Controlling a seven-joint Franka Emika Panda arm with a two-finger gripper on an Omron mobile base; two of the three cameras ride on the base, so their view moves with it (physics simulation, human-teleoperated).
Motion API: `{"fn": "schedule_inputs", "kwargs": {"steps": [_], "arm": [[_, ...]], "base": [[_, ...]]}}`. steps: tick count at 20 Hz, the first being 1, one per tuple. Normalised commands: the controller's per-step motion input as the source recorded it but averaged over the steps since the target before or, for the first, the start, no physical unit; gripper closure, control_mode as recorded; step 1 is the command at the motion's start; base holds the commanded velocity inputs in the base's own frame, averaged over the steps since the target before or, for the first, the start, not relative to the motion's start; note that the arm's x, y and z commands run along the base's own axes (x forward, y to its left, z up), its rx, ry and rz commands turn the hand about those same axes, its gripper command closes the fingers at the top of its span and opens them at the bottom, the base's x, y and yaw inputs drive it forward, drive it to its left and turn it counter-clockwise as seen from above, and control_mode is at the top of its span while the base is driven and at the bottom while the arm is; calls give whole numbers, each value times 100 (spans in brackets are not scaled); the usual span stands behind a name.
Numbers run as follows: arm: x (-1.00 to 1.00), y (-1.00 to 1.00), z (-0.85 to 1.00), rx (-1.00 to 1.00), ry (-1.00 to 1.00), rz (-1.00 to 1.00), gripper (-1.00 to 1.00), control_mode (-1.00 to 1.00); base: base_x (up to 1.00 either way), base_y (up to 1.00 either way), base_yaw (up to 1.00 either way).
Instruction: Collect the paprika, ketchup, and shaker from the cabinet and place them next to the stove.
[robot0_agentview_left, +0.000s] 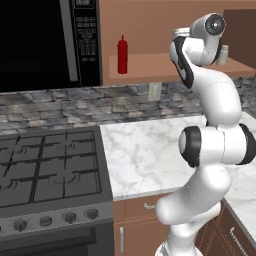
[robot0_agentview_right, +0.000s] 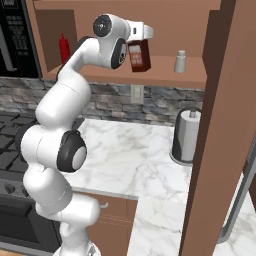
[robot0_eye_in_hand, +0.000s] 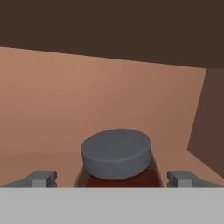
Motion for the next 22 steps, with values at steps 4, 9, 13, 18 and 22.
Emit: {"fn": "schedule_inputs", "kwargs": {"steps": [4, 9, 13, 18, 22], "arm": [[8, -9, -3, 0, 0, 0, -100, -100], [2, -2, -3, 0, 0, 0, -100, -100], [5, 0, -9, -1, 0, 0, 100, -100], [6, 0, -14, -2, 1, 0, 100, -100], [1, 0, -1, 0, 0, 0, 100, -100]], "base": [[0, 0, 0], [0, 0, 0], [0, 0, 0], [0, 0, 0], [0, 0, 0]]}}
